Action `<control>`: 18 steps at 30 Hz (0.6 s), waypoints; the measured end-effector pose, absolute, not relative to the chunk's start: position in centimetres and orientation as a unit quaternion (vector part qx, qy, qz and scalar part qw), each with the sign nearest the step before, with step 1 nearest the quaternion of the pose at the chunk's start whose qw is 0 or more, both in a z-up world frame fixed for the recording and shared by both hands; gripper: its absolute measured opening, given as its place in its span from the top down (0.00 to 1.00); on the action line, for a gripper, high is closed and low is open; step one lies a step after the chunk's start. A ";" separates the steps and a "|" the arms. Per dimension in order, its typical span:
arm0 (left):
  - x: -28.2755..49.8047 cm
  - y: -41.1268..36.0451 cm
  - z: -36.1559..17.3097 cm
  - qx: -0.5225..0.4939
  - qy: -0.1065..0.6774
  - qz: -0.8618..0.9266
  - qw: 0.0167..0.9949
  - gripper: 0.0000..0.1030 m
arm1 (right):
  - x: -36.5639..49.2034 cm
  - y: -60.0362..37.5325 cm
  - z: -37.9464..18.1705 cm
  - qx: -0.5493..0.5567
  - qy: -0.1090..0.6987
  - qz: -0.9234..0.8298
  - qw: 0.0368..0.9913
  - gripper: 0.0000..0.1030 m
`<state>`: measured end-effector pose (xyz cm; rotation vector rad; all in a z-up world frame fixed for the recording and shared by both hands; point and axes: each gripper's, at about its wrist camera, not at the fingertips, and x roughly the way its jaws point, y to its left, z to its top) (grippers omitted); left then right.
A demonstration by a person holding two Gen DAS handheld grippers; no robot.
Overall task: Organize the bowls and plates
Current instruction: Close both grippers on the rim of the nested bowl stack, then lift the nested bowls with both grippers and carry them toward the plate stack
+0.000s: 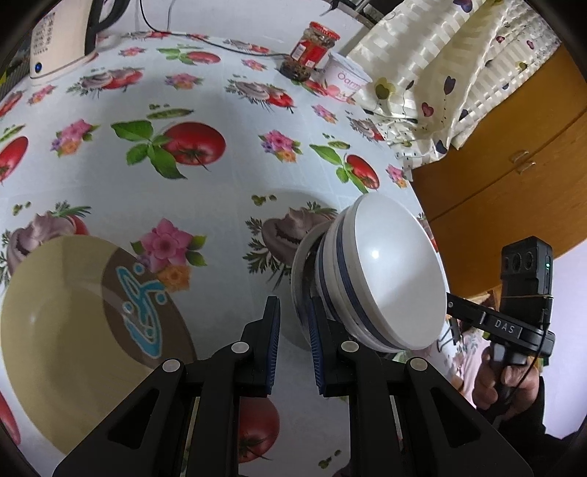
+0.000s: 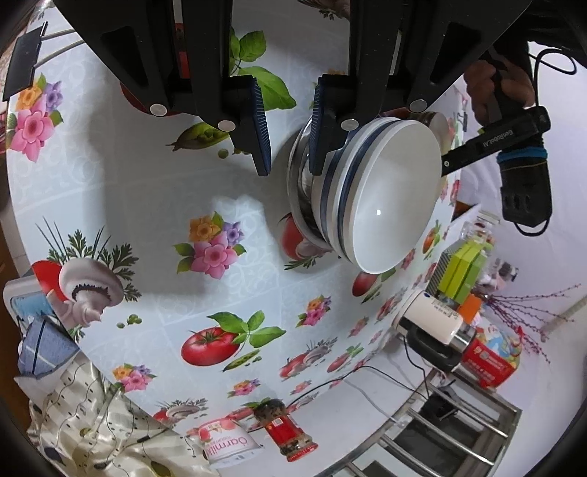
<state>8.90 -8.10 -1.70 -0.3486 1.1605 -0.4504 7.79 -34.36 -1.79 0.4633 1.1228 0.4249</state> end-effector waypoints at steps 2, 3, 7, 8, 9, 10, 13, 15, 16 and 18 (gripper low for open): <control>9.0 -8.2 -2.0 -0.165 0.546 -0.214 0.793 0.84 | 7.9 -34.4 -2.1 0.219 0.526 0.198 0.797 0.79; 9.0 -8.3 -2.1 -0.166 0.547 -0.215 0.792 0.84 | 7.9 -34.4 -2.1 0.220 0.527 0.198 0.796 0.79; 9.3 -8.5 -2.5 -0.167 0.554 -0.218 0.786 0.84 | 8.0 -34.4 -2.5 0.221 0.532 0.201 0.792 0.79; 9.4 -8.6 -2.6 -0.167 0.556 -0.219 0.784 0.84 | 8.1 -34.4 -2.6 0.222 0.533 0.203 0.791 0.79; 9.5 -8.7 -2.7 -0.167 0.557 -0.219 0.783 0.84 | 8.1 -34.3 -2.7 0.223 0.533 0.205 0.790 0.81; 9.5 -8.8 -2.8 -0.166 0.559 -0.219 0.782 0.84 | 8.2 -34.3 -2.7 0.224 0.533 0.207 0.789 0.82; 9.6 -8.8 -3.0 -0.167 0.562 -0.221 0.779 0.84 | 8.4 -34.0 -2.8 0.225 0.533 0.216 0.786 0.86; 9.7 -8.8 -3.1 -0.169 0.563 -0.222 0.778 0.84 | 8.5 -33.8 -2.8 0.225 0.535 0.223 0.783 0.89; 9.7 -8.8 -3.2 -0.171 0.563 -0.223 0.777 0.84 | 8.5 -33.7 -2.9 0.225 0.535 0.225 0.782 0.90; 9.7 -8.8 -3.2 -0.171 0.563 -0.224 0.777 0.84 | 8.5 -33.7 -2.9 0.227 0.535 0.227 0.782 0.90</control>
